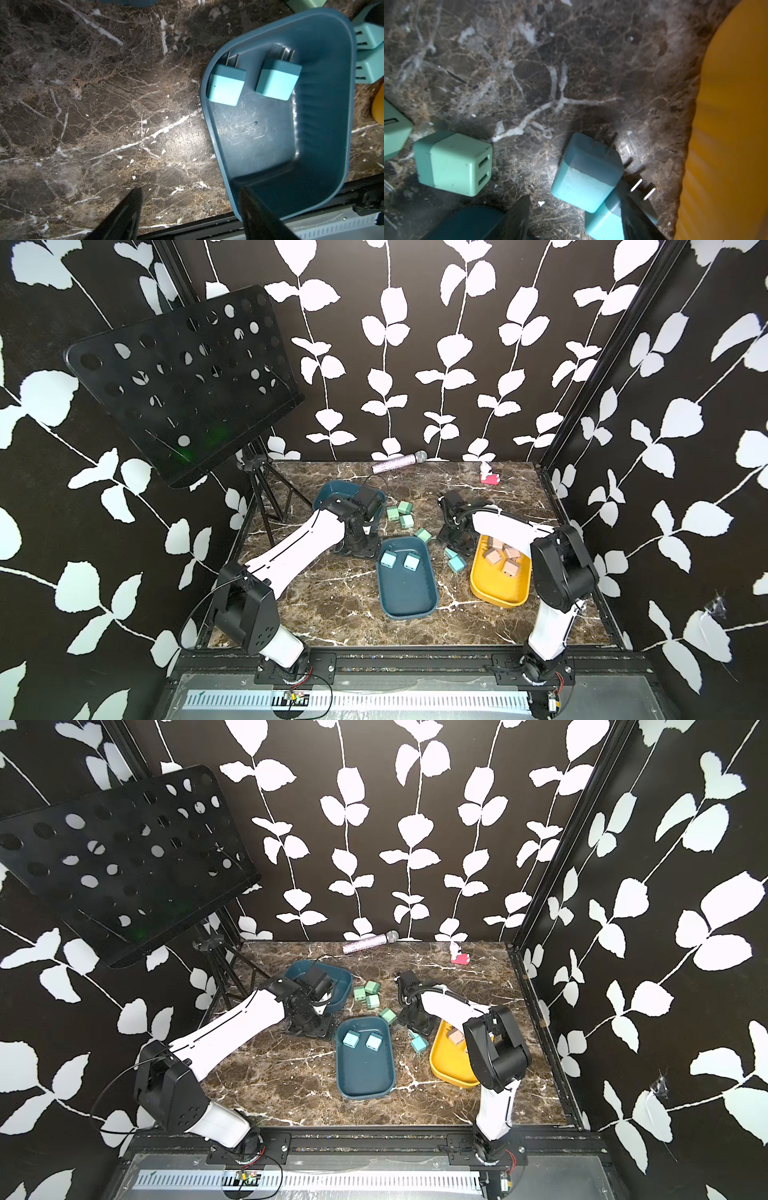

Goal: Place the plugs by color into the storage box
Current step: Pick up the plug from the center of the board.

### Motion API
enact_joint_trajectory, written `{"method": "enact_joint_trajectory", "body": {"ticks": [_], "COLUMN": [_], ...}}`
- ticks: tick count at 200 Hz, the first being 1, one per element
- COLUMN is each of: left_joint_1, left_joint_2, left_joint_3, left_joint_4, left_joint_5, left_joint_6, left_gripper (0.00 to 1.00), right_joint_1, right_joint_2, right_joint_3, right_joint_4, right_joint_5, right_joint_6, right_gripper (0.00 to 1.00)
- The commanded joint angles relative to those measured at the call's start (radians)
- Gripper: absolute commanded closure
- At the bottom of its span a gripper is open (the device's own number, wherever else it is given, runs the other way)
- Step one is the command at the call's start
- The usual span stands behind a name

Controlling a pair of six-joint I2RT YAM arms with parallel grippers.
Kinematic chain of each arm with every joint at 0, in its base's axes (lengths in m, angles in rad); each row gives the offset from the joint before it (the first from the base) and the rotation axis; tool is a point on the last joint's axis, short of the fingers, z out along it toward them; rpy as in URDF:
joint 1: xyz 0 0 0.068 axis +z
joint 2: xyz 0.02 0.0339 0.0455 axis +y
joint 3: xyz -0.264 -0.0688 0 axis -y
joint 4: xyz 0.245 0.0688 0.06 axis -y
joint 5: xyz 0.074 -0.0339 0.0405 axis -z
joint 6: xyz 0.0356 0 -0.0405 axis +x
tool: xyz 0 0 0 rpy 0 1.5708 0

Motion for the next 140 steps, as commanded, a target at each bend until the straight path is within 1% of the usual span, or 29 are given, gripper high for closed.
{"method": "enact_joint_trajectory", "body": {"ticks": [1,15,46,64,76,97,109,117,140], "left_joint_1": [0.005,0.005,0.005,0.005,0.005,0.005,0.005,0.005,0.005], "left_joint_2": [-0.041,-0.036,-0.024,-0.024,-0.025,-0.024,-0.023,-0.022,-0.021], "left_joint_3": [-0.015,-0.015,-0.018,-0.026,-0.036,-0.045,-0.048,-0.049,-0.048], "left_joint_4": [0.006,0.008,0.013,0.020,0.026,0.036,0.038,0.040,0.045], "left_joint_5": [0.009,0.012,0.023,0.028,0.032,0.040,0.041,0.040,0.040], "left_joint_6": [-0.009,-0.008,0.002,0.001,-0.001,0.002,0.001,0.001,-0.002], "left_gripper": [0.25,0.26,0.26,0.26,0.26,0.27,0.27,0.27,0.27], "right_joint_1": [-0.007,-0.006,-0.006,-0.003,-0.003,0.002,0.004,0.005,0.018], "right_joint_2": [0.089,0.109,0.130,0.132,0.136,0.140,0.131,0.121,0.073], "right_joint_3": [-0.003,0.036,0.059,0.061,0.062,0.066,0.065,0.066,0.089], "right_joint_4": [0.021,0.008,-0.021,-0.037,-0.051,-0.083,-0.091,-0.099,-0.133], "right_joint_5": [-0.053,-0.062,-0.064,-0.058,-0.052,-0.030,-0.021,-0.014,0.001], "right_joint_6": [-0.027,-0.057,-0.109,-0.137,-0.155,-0.183,-0.201,-0.215,-0.263], "right_gripper": [0.34,0.37,0.44,0.49,0.55,0.70,0.76,0.78,0.79]}}
